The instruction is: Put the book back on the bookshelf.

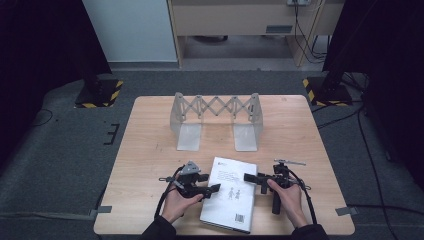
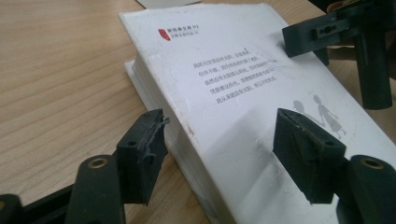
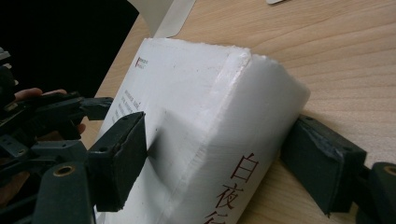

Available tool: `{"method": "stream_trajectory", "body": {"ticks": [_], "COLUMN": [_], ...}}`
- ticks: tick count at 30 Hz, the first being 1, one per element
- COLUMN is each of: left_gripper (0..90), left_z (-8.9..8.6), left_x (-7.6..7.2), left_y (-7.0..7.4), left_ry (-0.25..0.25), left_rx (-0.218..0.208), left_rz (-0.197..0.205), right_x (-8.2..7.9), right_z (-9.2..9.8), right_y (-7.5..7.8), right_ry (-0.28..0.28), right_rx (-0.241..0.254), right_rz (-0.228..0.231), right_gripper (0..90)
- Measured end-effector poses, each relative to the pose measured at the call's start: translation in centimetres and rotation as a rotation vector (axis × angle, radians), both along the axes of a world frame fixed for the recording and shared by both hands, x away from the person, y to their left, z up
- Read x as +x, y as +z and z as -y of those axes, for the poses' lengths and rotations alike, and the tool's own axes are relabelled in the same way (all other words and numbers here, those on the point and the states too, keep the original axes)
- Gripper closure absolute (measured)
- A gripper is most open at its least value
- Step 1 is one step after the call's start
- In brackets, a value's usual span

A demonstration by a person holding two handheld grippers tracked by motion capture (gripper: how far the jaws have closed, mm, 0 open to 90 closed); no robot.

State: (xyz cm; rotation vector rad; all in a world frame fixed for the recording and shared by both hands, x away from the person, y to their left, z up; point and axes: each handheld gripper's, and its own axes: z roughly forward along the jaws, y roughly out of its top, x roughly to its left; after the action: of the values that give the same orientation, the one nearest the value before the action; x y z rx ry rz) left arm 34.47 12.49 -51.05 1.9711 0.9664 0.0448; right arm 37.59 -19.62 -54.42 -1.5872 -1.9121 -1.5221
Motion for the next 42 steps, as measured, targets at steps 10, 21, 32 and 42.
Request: {"method": "stream_trajectory", "body": {"ticks": [10, 21, 32, 42], "left_gripper": [25.8, 20.0, 25.0, 37.0], "left_z": [0.1, 0.6, 0.9, 0.1], "left_x": [0.4, 0.4, 0.2, 0.2], "left_y": [-1.2, -2.3, -1.9, -1.0], "left_ry": [-0.014, -0.026, 0.026, 0.056], "left_rx": [-0.069, -0.14, -0.133, -0.167], "left_rz": [-0.006, -0.017, -0.039, -0.026], "right_x": [-0.3, -0.4, -0.4, -0.1], "right_z": [-0.5, -0.5, -0.7, -0.9], "right_y": [-0.1, -0.4, -0.1, 0.7], "right_ry": [-0.026, -0.027, -0.038, -0.025], "right_rx": [-0.021, -0.009, -0.026, -0.021], "right_rz": [0.043, 0.064, 0.05, 0.1], "right_gripper": [21.7, 22.0, 22.5, 23.8]}}
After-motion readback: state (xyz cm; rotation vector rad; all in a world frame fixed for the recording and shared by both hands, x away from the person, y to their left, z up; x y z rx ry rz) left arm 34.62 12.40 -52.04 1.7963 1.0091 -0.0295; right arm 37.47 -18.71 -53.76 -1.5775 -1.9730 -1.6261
